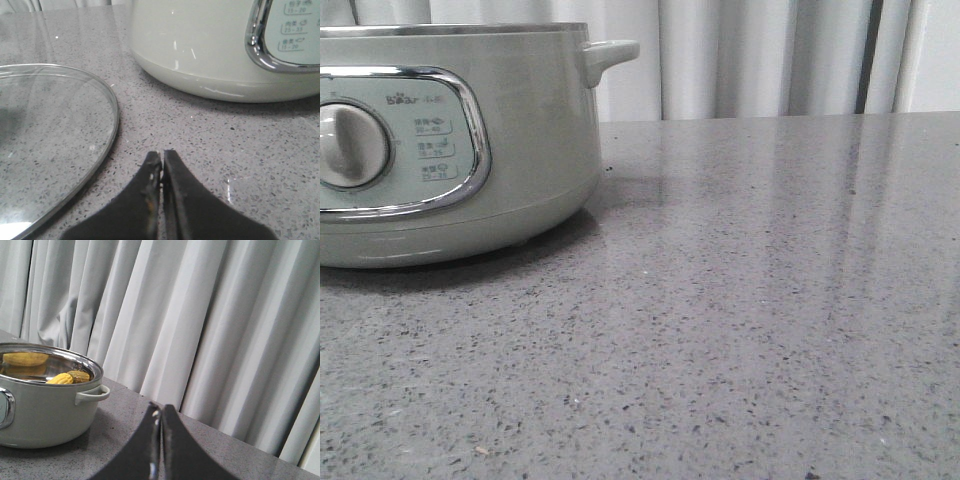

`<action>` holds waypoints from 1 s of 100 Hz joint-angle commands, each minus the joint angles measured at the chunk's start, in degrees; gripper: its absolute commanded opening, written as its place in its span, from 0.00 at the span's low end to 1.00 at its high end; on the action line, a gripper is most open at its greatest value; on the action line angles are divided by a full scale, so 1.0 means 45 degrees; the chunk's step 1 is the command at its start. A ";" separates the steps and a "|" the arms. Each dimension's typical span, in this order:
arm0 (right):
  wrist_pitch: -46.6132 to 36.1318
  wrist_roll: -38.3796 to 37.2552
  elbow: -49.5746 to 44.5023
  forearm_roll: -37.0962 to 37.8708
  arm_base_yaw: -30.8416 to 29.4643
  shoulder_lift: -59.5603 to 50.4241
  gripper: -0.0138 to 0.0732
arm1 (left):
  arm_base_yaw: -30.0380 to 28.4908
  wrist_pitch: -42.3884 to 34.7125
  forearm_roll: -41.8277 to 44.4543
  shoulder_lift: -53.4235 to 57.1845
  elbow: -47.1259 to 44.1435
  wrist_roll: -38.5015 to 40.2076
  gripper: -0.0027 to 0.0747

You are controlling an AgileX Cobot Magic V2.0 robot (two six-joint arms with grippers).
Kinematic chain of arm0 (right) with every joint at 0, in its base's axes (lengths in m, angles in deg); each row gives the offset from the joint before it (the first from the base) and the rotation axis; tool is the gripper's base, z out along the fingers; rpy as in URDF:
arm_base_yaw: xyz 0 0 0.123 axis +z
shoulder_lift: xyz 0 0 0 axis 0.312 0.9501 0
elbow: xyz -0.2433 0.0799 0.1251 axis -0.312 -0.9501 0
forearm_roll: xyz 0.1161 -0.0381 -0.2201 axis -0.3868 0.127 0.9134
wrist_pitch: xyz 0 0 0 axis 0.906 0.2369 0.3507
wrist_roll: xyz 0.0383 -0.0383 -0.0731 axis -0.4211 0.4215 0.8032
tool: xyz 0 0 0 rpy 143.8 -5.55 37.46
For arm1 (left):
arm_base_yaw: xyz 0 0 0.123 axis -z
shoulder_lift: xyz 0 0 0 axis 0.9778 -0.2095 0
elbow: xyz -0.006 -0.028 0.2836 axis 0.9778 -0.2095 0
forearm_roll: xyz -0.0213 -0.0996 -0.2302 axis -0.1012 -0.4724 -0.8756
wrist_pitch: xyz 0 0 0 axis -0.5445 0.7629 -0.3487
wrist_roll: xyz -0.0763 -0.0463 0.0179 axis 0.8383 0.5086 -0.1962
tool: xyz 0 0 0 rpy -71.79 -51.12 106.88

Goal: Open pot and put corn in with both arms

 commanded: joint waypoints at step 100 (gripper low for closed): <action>-0.3631 -0.0322 -0.6318 -0.0997 -0.2445 -0.0580 0.10 | 0.0082 -0.0790 -0.0141 0.0329 -0.0330 0.0126 0.01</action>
